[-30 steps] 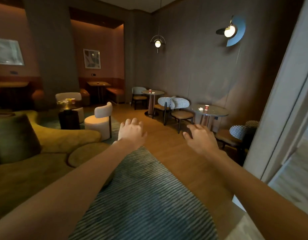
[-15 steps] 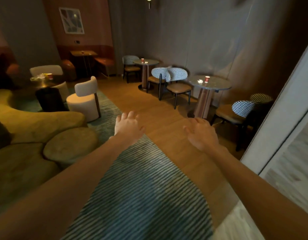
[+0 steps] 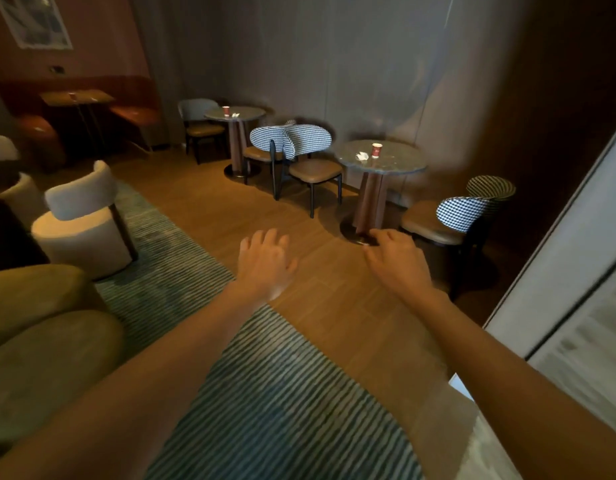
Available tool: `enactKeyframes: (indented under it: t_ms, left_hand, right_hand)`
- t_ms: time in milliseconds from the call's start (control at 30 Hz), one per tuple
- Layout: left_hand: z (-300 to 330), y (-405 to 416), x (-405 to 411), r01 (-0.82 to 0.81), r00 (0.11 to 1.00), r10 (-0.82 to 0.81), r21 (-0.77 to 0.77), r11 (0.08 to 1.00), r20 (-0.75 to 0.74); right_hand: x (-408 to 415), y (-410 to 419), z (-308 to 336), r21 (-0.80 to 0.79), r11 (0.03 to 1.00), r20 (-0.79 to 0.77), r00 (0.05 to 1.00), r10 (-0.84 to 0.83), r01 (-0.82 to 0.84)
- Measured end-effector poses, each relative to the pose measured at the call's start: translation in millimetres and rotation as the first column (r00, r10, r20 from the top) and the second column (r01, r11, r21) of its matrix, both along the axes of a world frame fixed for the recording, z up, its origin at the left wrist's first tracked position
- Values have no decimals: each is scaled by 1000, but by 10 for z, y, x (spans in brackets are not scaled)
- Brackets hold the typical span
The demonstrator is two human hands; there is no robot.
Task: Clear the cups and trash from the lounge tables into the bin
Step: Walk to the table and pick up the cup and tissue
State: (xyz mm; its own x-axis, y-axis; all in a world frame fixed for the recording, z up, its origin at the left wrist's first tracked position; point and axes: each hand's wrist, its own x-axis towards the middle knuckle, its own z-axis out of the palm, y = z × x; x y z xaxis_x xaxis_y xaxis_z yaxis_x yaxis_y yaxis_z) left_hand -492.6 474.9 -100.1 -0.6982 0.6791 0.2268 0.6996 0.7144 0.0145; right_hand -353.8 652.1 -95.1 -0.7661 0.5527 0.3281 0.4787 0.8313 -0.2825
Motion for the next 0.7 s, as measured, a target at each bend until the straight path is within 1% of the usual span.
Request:
enactKeyframes:
  t_ms: [100, 233, 367, 567, 700]
  left_hand:
    - [-236, 455, -379, 22, 999, -21, -29, 999, 46]
    - [-485, 1201, -898, 39, 996, -34, -60, 997, 80]
    - [-547, 2101, -1395, 53, 995, -50, -34, 998, 82]
    - [-576, 3230, -1996, 44, 992, -40, -32, 999, 119]
    - [-741, 3714, -2419, 41, 985, -31, -60, 997, 170]
  right_hand:
    - [-240, 468, -313, -23, 999, 56, 998, -27, 28]
    - [-667, 1235, -636, -13, 998, 116, 991, -64, 66]
    - [-1168, 2054, -641, -3, 997, 103, 991, -82, 83]
    - [-1914, 3216, -592, -68, 995, 96, 993, -62, 69]
    - [-2298, 3748, -829, -104, 992, 198, 979, -52, 74]
